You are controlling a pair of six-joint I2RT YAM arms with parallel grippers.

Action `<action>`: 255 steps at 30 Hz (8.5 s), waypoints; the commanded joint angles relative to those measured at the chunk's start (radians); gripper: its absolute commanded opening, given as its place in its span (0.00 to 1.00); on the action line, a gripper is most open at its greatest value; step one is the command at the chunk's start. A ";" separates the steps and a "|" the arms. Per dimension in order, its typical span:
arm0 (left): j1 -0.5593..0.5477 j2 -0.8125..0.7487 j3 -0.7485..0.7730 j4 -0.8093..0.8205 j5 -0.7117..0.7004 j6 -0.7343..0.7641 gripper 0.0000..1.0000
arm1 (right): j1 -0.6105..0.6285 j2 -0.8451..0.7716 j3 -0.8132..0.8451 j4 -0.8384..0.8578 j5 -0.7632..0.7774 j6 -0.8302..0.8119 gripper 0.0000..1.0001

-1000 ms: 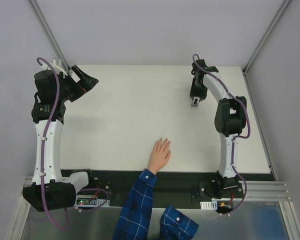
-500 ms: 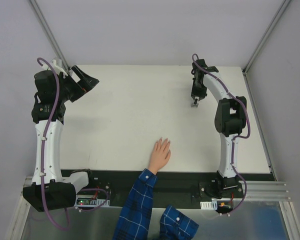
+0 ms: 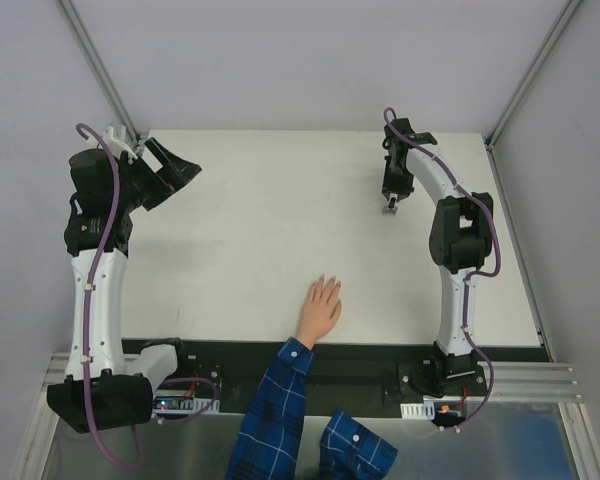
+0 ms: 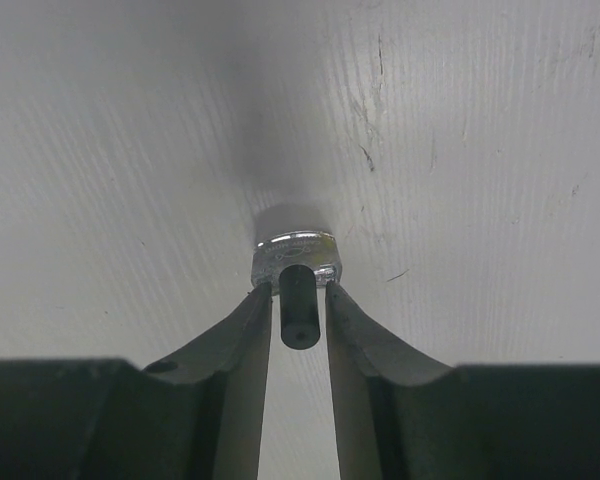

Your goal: Paint the nails

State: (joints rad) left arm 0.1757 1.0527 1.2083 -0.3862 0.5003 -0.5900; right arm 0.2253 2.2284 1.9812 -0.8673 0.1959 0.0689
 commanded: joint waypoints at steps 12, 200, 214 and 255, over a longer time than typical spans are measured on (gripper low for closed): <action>-0.021 -0.066 -0.013 -0.006 0.061 0.016 0.95 | 0.003 0.025 0.018 0.011 -0.036 0.000 0.24; -0.785 0.291 -0.196 1.537 0.392 -0.243 0.00 | 0.235 -0.869 -0.521 0.751 -1.414 0.106 0.00; -0.780 0.193 -0.090 0.805 0.017 0.266 0.00 | 0.281 -0.941 -0.293 0.285 -0.450 0.261 0.84; -0.671 0.331 -0.196 1.813 0.428 -0.567 0.00 | 0.281 -0.874 -0.573 1.091 -1.357 0.285 0.00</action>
State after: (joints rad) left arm -0.5152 1.3384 0.9649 0.9337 0.8055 -0.8574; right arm 0.5076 1.3567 1.4181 0.0074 -0.7746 0.3103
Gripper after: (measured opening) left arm 0.219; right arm 0.150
